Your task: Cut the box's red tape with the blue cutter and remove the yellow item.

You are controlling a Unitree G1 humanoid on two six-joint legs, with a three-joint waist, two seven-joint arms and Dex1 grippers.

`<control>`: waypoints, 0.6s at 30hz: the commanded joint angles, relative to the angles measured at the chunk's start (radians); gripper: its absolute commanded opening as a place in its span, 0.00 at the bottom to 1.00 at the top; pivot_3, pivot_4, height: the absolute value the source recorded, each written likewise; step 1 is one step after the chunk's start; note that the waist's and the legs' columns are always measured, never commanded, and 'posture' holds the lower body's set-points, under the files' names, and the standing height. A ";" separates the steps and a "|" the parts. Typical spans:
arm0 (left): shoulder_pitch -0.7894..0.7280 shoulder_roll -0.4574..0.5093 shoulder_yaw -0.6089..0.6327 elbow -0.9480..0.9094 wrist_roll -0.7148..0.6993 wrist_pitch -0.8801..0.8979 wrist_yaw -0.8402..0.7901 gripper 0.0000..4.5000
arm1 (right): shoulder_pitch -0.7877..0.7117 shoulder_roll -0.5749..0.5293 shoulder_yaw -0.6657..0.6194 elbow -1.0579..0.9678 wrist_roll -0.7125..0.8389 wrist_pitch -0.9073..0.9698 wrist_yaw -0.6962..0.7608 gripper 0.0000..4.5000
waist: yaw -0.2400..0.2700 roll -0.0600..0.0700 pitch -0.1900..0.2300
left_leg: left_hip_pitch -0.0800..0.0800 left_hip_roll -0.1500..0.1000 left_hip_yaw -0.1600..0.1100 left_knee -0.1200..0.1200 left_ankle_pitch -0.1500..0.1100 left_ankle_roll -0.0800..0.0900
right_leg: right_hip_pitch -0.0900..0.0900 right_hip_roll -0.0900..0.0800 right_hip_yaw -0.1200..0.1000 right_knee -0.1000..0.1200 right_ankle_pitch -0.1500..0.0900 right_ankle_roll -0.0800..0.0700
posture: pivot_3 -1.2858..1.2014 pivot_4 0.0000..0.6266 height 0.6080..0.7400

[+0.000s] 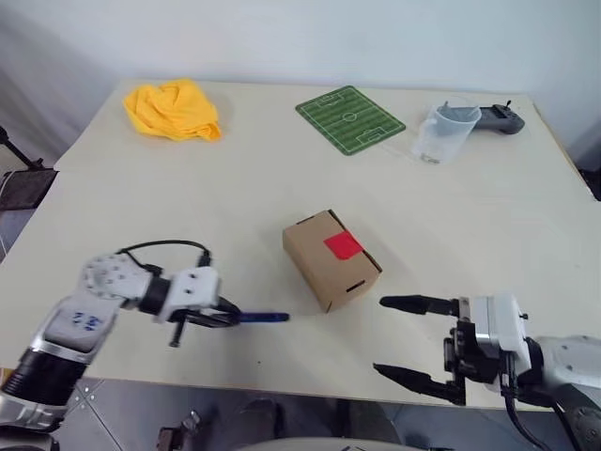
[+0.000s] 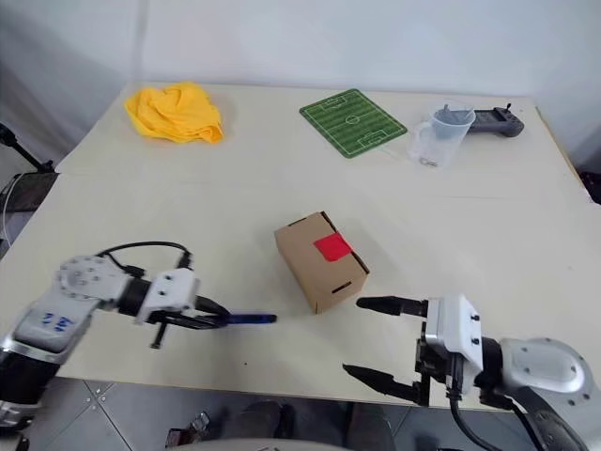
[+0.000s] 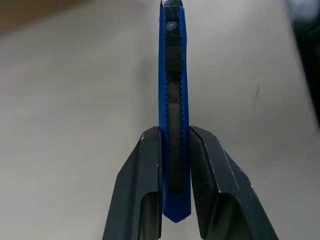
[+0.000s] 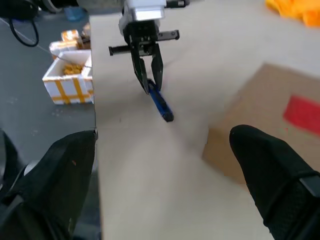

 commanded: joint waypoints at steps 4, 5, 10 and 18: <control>-0.155 -0.204 -0.254 -0.085 0.203 0.290 0.151 0.10 | 0.073 0.001 0.008 0.018 -0.173 0.012 -0.090 1.00 | 0.013 0.000 0.000 | 0.002 -0.004 0.001 0.003 0.002 0.005 | 0.004 -0.003 0.003 -0.004 0.004 0.008 | 0.52 0.24 1.00; -0.163 -0.217 -0.269 -0.103 0.210 0.334 0.154 0.10 | 0.080 0.003 0.014 0.004 -0.174 0.026 -0.100 1.00 | 0.022 0.000 0.000 | 0.001 -0.006 0.002 0.004 0.003 0.007 | 0.003 -0.005 0.004 -0.007 0.005 0.010 | 0.52 0.24 1.00; -0.202 -0.223 -0.349 -0.239 0.192 0.568 0.123 0.10 | 0.096 0.010 0.073 -0.056 -0.194 0.068 -0.147 1.00 | 0.025 0.000 0.000 | -0.001 -0.005 0.000 0.011 -0.001 0.008 | 0.005 -0.010 0.014 -0.010 0.007 0.013 | 0.52 0.24 1.00; -0.258 -0.178 -0.444 -0.358 0.151 0.689 0.103 0.10 | -0.026 -0.008 0.176 -0.046 -0.196 0.123 -0.159 0.73 | 0.023 0.000 0.000 | -0.004 -0.002 -0.003 0.011 -0.002 0.004 | 0.002 -0.006 0.011 -0.010 0.004 0.008 | 0.52 0.24 1.00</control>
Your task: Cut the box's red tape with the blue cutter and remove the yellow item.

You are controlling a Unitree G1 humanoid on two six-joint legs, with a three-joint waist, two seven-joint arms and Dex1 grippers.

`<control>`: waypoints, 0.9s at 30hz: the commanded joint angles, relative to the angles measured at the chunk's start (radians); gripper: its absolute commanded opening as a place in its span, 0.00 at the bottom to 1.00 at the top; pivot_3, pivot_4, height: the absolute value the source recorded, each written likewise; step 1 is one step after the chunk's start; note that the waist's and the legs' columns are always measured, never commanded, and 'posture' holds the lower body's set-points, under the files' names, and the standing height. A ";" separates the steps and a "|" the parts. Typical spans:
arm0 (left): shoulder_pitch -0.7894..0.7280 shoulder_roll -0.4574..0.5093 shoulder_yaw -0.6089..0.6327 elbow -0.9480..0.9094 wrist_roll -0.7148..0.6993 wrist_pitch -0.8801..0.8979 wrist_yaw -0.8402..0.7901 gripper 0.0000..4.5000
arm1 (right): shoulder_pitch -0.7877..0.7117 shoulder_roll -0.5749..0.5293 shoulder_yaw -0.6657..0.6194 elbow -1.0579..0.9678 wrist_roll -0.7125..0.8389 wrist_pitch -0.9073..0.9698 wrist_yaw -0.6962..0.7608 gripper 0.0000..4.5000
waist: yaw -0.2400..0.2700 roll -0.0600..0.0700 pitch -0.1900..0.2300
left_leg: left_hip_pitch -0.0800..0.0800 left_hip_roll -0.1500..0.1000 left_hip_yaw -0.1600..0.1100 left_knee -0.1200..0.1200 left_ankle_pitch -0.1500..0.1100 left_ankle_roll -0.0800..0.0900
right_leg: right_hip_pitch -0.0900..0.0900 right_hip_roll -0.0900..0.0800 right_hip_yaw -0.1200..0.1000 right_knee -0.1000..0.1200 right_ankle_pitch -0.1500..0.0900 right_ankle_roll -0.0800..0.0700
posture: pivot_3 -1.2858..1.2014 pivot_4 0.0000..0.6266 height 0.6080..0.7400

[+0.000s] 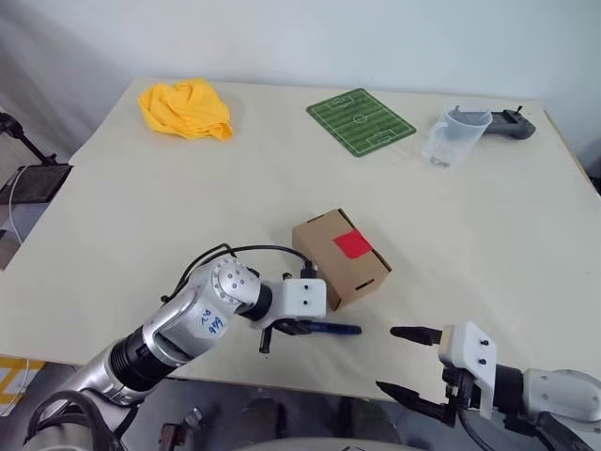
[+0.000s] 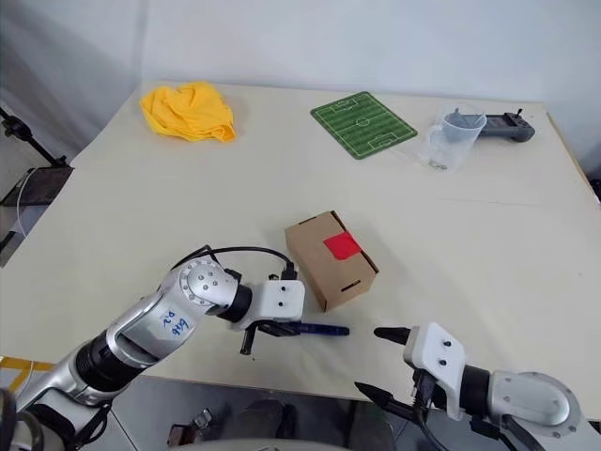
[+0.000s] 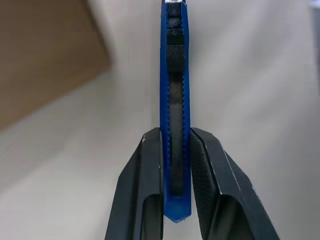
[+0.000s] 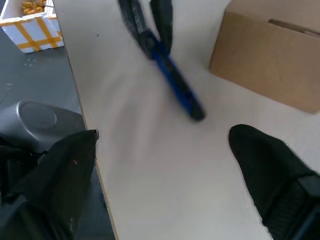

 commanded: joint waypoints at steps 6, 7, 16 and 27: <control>-0.031 0.008 -0.090 -0.002 -0.044 0.032 -0.009 0.10 | -0.162 -0.029 0.106 0.025 -0.019 0.029 0.024 0.28 | 0.001 -0.001 0.000 | 0.000 -0.001 0.000 0.002 0.000 0.001 | 0.001 0.001 0.000 0.000 0.000 0.000 | 0.52 0.24 1.00; -0.035 0.005 -0.097 0.000 -0.049 0.036 -0.008 0.10 | -0.181 -0.032 0.125 0.036 -0.033 0.027 0.029 0.20 | 0.000 -0.001 0.000 | 0.000 -0.001 0.000 0.002 0.000 0.001 | 0.001 0.001 0.000 0.000 0.000 0.000 | 0.52 0.24 1.00; -0.051 0.000 -0.115 -0.003 -0.078 0.081 0.013 0.10 | -0.293 -0.066 0.271 0.161 -0.189 -0.072 0.079 0.02 | -0.001 -0.001 0.000 | 0.000 -0.004 0.000 0.002 0.001 0.003 | 0.001 0.001 0.000 0.001 0.000 0.000 | 0.52 0.24 1.00; -0.087 0.017 -0.126 0.027 -0.078 0.064 0.025 0.10 | -0.362 -0.029 0.377 0.219 -0.256 -0.066 0.086 0.02 | -0.002 -0.001 0.000 | 0.000 -0.003 0.000 0.003 0.001 0.002 | 0.002 0.002 -0.001 0.002 0.000 0.001 | 0.52 0.24 1.00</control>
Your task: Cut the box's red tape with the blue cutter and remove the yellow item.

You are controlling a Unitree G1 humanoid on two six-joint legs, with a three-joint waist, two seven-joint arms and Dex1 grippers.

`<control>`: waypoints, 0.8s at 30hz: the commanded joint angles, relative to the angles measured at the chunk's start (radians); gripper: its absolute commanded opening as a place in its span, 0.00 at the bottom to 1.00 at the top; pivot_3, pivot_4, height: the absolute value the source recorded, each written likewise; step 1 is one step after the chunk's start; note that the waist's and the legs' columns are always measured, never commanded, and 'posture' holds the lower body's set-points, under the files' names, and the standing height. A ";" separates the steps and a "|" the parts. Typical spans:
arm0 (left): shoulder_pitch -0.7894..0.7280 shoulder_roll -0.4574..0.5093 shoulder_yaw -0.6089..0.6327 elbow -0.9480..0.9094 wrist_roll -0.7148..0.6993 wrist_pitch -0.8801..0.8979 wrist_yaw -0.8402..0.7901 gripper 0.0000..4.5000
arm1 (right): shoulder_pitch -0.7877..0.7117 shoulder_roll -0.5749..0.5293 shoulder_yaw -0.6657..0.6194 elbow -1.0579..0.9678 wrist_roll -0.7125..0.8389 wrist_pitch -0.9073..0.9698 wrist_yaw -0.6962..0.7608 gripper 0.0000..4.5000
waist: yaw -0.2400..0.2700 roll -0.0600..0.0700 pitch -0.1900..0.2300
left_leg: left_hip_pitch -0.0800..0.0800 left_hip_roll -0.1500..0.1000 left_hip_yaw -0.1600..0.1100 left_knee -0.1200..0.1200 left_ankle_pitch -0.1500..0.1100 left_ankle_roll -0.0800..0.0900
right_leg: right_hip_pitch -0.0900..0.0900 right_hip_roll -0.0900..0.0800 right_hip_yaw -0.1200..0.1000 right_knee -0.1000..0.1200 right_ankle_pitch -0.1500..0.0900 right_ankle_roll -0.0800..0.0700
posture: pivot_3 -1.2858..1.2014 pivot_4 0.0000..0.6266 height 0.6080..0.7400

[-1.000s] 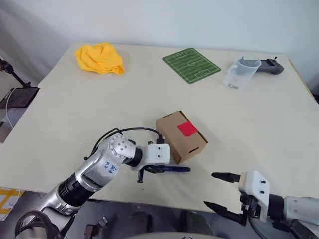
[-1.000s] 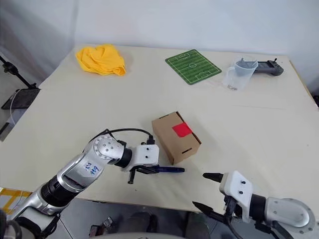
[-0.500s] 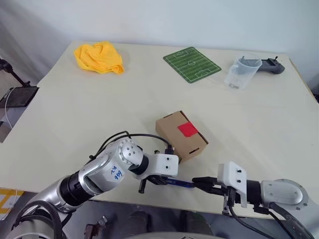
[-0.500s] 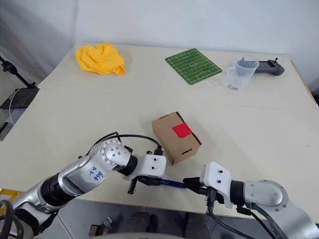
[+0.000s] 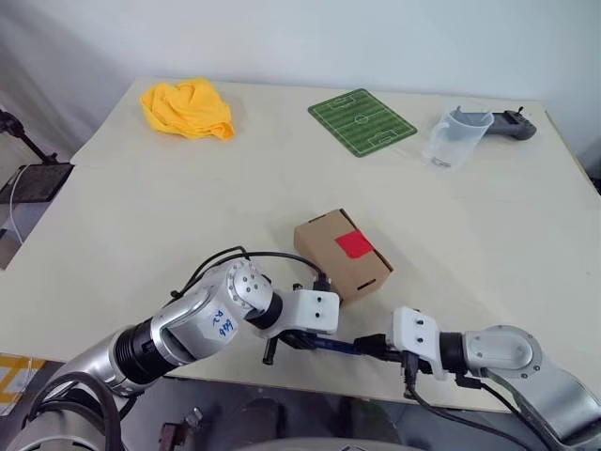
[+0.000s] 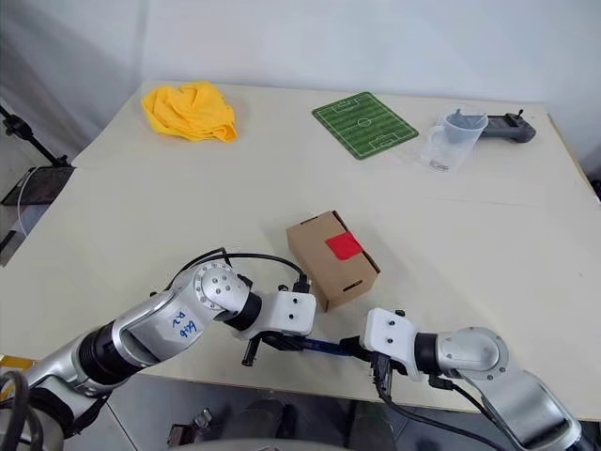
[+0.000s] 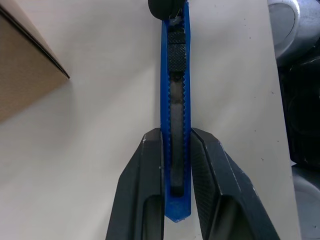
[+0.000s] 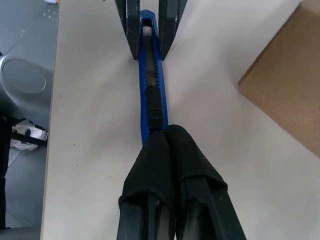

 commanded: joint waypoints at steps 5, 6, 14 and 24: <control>-0.010 0.000 -0.042 0.025 -0.011 0.017 0.012 0.10 | -0.029 0.011 0.080 0.024 -0.054 -0.046 0.033 0.02 | -0.001 -0.001 0.000 | 0.001 0.000 0.000 0.000 0.000 0.000 | 0.001 0.000 0.000 0.001 0.000 0.000 | 0.52 0.24 1.00; -0.012 -0.002 -0.042 0.028 -0.011 0.019 0.014 0.10 | -0.034 0.012 0.090 0.028 -0.064 -0.056 0.038 0.02 | -0.001 -0.001 0.000 | 0.001 0.000 0.000 0.000 0.000 0.000 | 0.001 0.000 0.000 0.001 0.000 0.000 | 0.52 0.24 1.00; -0.029 -0.017 -0.051 0.027 -0.020 0.045 0.032 0.10 | -0.091 0.069 0.159 0.067 -0.117 -0.071 0.033 0.02 | -0.001 -0.001 -0.001 | 0.003 0.000 0.000 0.000 0.000 0.000 | 0.003 0.000 0.000 0.001 0.000 0.000 | 0.52 0.24 1.00; -0.035 0.005 -0.064 0.031 -0.013 0.026 0.038 0.10 | -0.113 0.101 0.159 0.078 -0.112 -0.068 0.037 0.02 | -0.002 -0.001 -0.001 | 0.004 0.000 -0.003 0.000 0.000 0.000 | 0.006 0.000 -0.001 -0.001 0.000 0.000 | 0.52 0.24 1.00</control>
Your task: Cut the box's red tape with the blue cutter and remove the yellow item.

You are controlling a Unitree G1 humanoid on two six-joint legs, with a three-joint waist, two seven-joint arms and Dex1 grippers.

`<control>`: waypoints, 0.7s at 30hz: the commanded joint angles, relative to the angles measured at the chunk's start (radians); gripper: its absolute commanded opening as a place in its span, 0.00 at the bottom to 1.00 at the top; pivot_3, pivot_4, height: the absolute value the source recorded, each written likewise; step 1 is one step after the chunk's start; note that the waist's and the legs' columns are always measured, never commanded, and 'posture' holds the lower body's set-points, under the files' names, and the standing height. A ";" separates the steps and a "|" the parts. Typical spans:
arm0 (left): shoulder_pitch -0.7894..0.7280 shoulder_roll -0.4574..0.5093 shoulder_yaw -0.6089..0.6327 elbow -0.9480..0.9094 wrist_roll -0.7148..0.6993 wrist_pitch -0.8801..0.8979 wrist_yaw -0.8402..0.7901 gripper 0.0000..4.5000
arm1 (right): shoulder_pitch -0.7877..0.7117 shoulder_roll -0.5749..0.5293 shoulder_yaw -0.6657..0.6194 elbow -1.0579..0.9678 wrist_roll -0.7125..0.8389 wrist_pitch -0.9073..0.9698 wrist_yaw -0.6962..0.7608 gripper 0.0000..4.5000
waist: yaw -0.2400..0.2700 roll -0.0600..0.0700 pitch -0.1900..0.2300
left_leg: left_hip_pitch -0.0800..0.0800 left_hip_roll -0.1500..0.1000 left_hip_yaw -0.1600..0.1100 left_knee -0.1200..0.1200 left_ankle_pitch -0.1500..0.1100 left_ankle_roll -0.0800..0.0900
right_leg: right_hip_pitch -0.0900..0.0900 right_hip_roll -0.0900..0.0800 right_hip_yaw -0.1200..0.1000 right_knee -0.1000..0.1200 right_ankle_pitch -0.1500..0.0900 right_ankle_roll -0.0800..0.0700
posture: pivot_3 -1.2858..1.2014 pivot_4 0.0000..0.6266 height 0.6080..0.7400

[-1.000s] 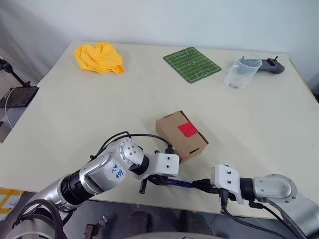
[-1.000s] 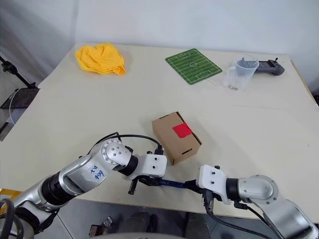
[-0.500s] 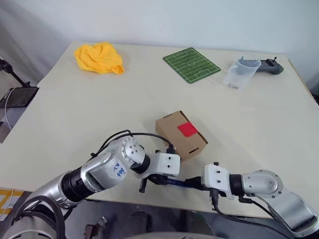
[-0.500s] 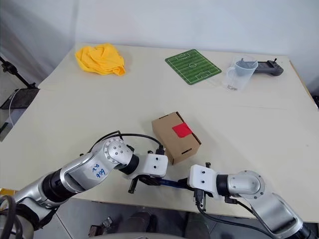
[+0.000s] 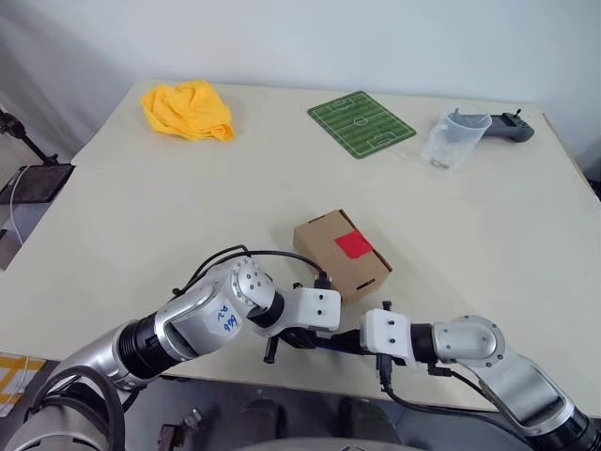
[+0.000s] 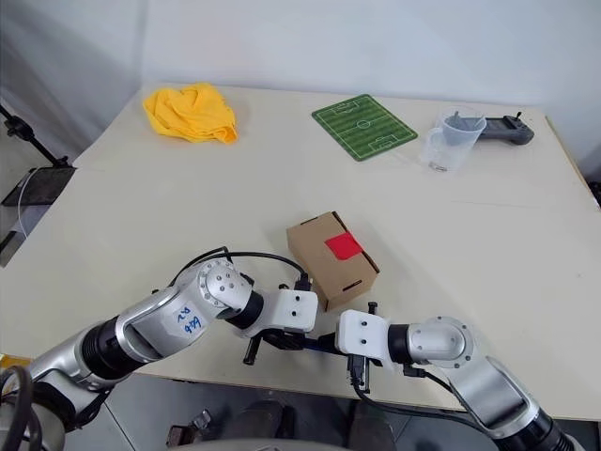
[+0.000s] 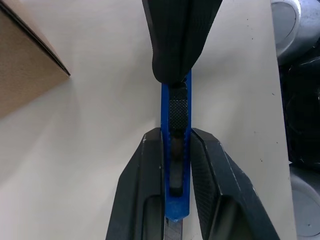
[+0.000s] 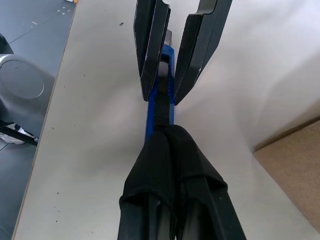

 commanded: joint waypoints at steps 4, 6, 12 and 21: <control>0.006 0.016 -0.009 0.029 0.007 -0.061 0.020 0.10 | 0.048 -0.017 -0.089 -0.066 0.102 0.049 0.020 0.02 | 0.003 0.000 0.000 | 0.000 0.000 0.000 0.000 0.000 0.000 | 0.000 0.000 0.000 0.000 0.000 0.000 | 0.52 0.24 1.00; 0.024 0.014 0.038 0.034 -0.003 -0.124 0.028 0.10 | 0.080 -0.035 -0.209 -0.141 0.245 0.120 0.036 0.02 | 0.005 0.000 0.000 | -0.001 -0.001 -0.001 0.000 0.000 0.000 | 0.000 -0.001 0.000 0.000 0.000 0.000 | 0.52 0.24 1.00; 0.107 0.048 0.199 0.085 -0.024 -0.591 0.012 0.10 | 0.090 -0.183 -0.637 -0.275 0.842 0.522 -0.069 0.35 | 0.001 0.001 0.002 | -0.002 0.002 -0.002 0.000 0.000 -0.001 | 0.000 -0.006 -0.001 -0.003 0.001 0.001 | 0.52 0.24 1.00; 0.086 -0.025 0.282 0.179 -0.008 -0.914 0.000 0.10 | 0.003 -0.611 -0.562 -0.052 1.829 0.615 -0.673 0.99 | 0.002 0.004 0.006 | -0.003 0.006 -0.004 0.000 -0.001 -0.003 | 0.002 -0.006 -0.009 -0.007 0.000 -0.001 | 0.52 0.24 1.00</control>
